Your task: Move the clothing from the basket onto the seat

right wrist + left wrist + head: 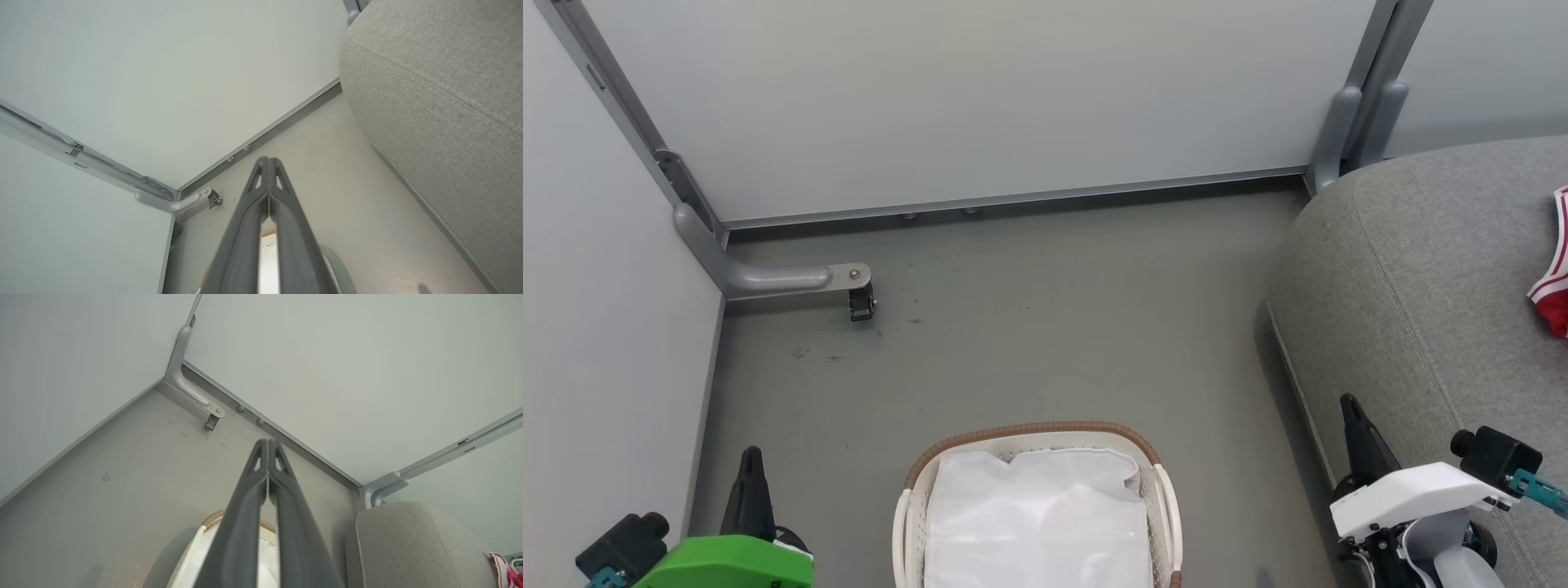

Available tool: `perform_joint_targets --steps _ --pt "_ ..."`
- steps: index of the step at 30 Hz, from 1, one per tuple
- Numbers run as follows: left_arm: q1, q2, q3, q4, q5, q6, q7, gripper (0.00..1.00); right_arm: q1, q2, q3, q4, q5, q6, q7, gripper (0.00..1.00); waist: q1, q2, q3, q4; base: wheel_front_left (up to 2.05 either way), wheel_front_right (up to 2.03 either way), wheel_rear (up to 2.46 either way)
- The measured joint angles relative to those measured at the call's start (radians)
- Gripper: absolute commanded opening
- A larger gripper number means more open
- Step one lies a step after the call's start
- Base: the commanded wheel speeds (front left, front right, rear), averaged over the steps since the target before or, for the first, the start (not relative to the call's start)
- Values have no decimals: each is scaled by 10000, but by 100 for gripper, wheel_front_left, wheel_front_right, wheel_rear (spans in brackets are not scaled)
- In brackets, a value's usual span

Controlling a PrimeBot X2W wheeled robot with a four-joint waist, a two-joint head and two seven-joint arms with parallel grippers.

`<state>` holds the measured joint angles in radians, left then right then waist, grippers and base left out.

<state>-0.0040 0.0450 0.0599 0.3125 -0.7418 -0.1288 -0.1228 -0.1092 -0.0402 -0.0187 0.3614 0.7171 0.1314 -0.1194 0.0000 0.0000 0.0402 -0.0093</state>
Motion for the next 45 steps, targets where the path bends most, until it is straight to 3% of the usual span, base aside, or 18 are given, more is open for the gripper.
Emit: perform_joint_targets --steps 45 --pt "-541 6 318 -395 -5078 0 1398 0 -1 -40 -560 -665 5250 -2 1371 0 0 0 -181 45 0 0 0"
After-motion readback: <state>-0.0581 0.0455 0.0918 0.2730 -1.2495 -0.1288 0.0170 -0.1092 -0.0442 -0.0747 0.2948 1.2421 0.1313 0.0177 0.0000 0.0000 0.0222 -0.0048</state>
